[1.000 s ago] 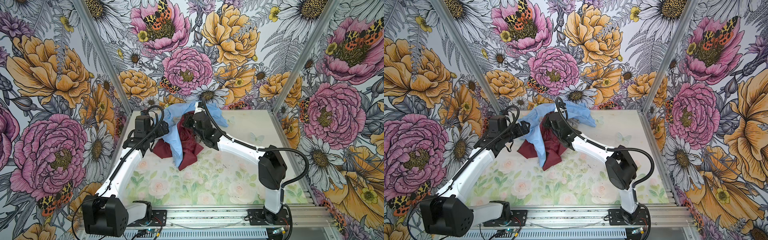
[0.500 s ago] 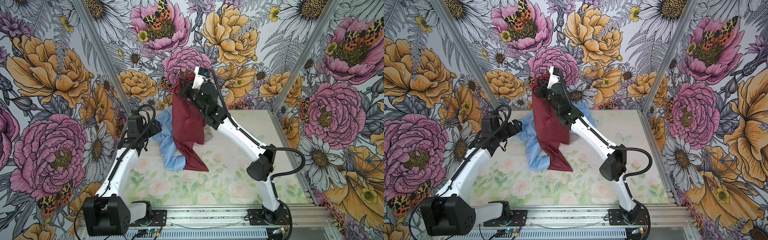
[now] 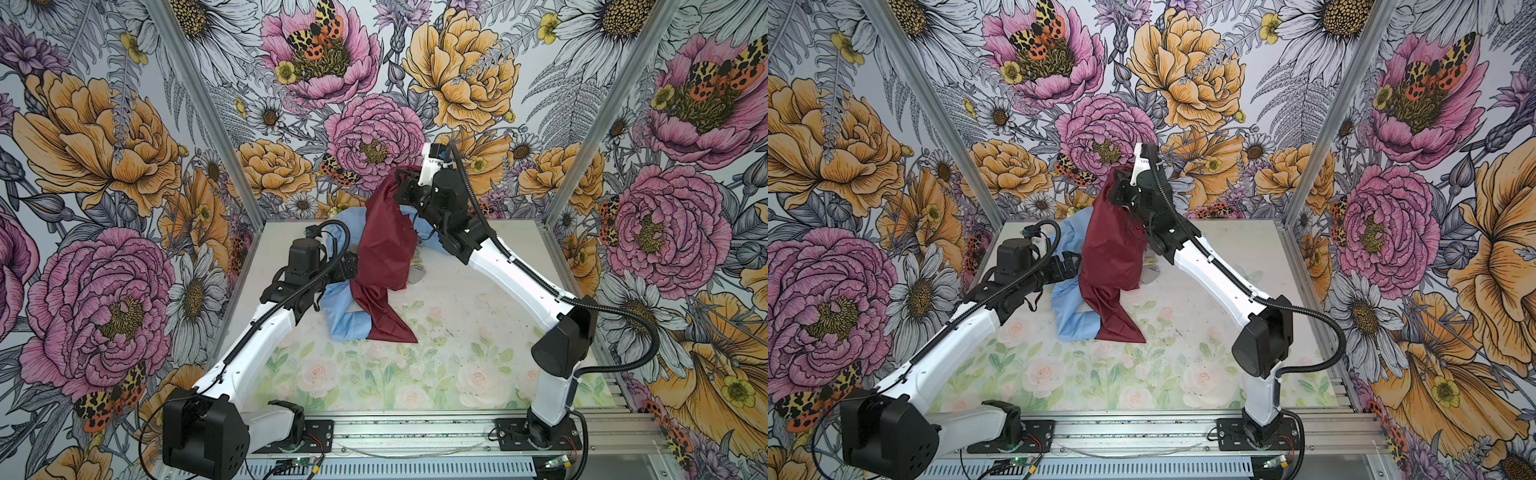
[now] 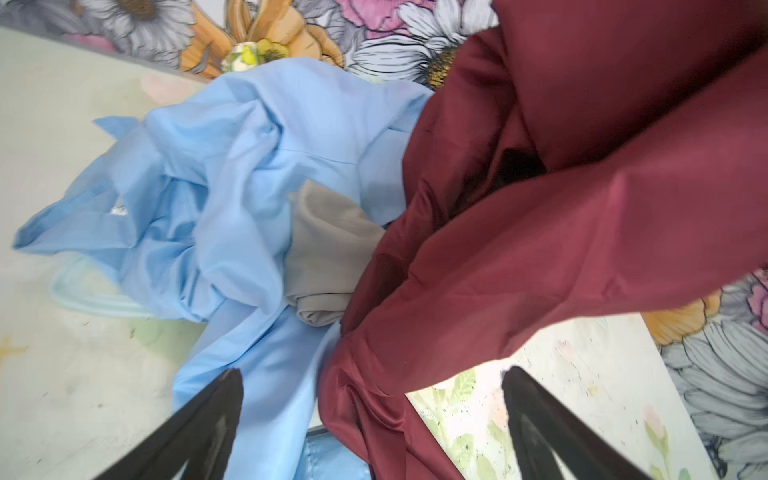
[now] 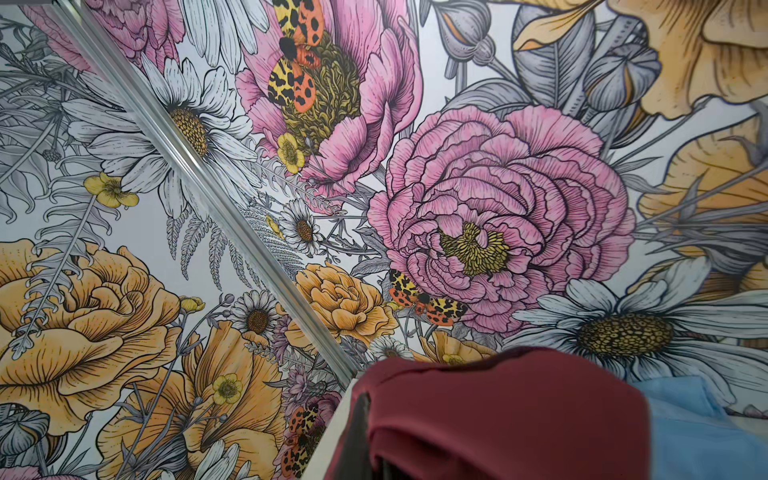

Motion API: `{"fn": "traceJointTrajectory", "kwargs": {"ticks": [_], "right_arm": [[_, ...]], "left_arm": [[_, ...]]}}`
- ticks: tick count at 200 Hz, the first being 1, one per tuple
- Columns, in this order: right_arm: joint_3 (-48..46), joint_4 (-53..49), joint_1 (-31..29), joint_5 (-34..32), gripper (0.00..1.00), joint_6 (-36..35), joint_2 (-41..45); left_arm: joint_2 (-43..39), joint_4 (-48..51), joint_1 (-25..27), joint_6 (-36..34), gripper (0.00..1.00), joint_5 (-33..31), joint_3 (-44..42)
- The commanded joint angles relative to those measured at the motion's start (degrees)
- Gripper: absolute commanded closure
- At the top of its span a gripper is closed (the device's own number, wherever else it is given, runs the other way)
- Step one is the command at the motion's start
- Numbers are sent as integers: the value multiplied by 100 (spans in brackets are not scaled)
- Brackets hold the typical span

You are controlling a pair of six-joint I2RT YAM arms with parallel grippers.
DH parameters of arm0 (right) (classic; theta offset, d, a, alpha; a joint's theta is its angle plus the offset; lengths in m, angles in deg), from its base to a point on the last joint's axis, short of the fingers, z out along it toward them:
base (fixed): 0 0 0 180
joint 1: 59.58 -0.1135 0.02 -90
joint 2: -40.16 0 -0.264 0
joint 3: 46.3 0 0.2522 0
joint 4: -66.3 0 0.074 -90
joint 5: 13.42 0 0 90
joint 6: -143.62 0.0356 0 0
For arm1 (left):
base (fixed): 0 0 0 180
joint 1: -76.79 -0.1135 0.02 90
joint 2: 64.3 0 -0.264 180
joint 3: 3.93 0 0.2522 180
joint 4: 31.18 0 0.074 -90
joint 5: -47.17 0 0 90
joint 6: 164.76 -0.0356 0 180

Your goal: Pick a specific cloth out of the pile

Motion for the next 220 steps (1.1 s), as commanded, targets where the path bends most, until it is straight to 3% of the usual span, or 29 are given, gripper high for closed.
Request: {"fn": "traceJointTrajectory", "kwargs": {"ticks": [1, 34, 59, 66, 74, 90, 96, 146, 180, 220], "right_arm": [[-400, 549, 58, -3, 100, 118, 629], [-1041, 864, 102, 279, 100, 385, 1117], [-1383, 963, 149, 281, 100, 475, 1408], [-1473, 964, 181, 294, 100, 501, 1477], [-1581, 959, 237, 309, 100, 521, 1569], [-1877, 942, 374, 311, 100, 501, 1813], [-2017, 923, 435, 274, 100, 495, 1931], [-3554, 912, 1151, 196, 100, 342, 2851], [-4418, 1380, 1316, 1218, 100, -128, 3026], [-5324, 2352, 1291, 2265, 100, -466, 3003]], "left_arm": [[16, -998, 292, -373, 1, 55, -368], [630, -2673, 583, -92, 1, -41, -816], [1260, -3839, 1186, -284, 1, -182, -852], [1458, -3991, 1336, -334, 6, -140, -761], [1645, -3975, 1462, -401, 21, -48, -594], [1772, -3882, 1535, -362, 83, 76, -340], [1736, -3833, 1529, -295, 100, 25, -275], [950, -2608, 1330, -367, 100, 204, 531], [780, -2281, 1334, -172, 100, 632, 1170], [1144, -2274, 1670, 93, 100, 922, 1970]]}}
